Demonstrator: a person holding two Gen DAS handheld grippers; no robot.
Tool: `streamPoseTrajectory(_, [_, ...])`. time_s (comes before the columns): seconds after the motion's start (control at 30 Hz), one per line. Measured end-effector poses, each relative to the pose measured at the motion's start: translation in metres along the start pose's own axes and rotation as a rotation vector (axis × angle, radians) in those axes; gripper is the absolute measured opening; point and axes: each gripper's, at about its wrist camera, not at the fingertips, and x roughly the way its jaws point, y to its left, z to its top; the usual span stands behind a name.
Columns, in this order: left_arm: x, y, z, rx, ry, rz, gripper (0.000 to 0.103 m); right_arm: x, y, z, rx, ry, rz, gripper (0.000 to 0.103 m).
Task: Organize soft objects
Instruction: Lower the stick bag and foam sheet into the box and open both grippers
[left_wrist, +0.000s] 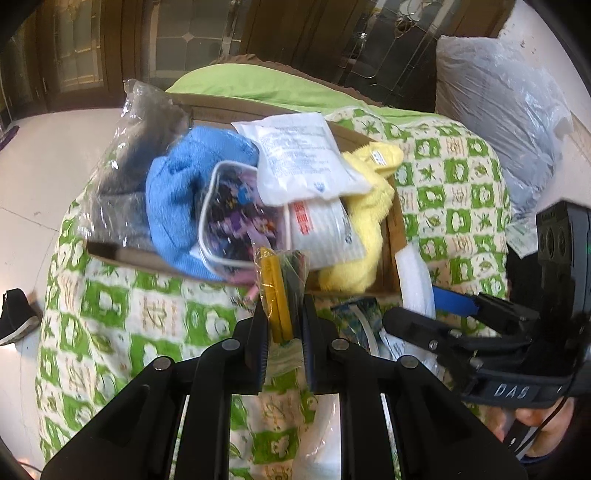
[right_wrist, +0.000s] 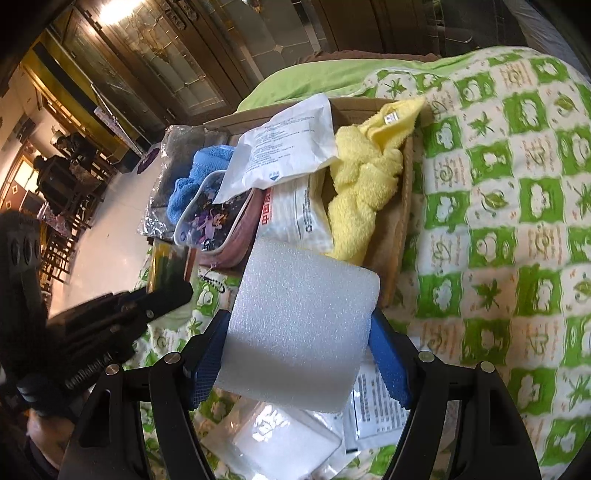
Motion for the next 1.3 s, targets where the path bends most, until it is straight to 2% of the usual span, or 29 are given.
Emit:
streamPoseTrajectory(0.4, [0.005,0.036,0.060,-0.032,-0.019,0.052,0.013,0.023,0.013,0.032,-0.046,-0.008,-0.026,0.073])
streamPoseTrajectory(0.7, [0.020,0.048,0.103,-0.032,-0.025,0.072,0.013,0.043,0.019,0.040,-0.092,-0.014,-0.073,0.073])
streamPoseTrajectory(1.0, [0.039,0.067,0.137,-0.086,-0.028,0.067,0.013,0.059,0.018,0.045,-0.103,-0.032,-0.091,0.073])
streamPoseTrajectory(1.3, [0.068,0.078,0.155,-0.128,-0.018,0.068,0.013,0.065,0.020,0.048,-0.125,-0.053,-0.115,0.074])
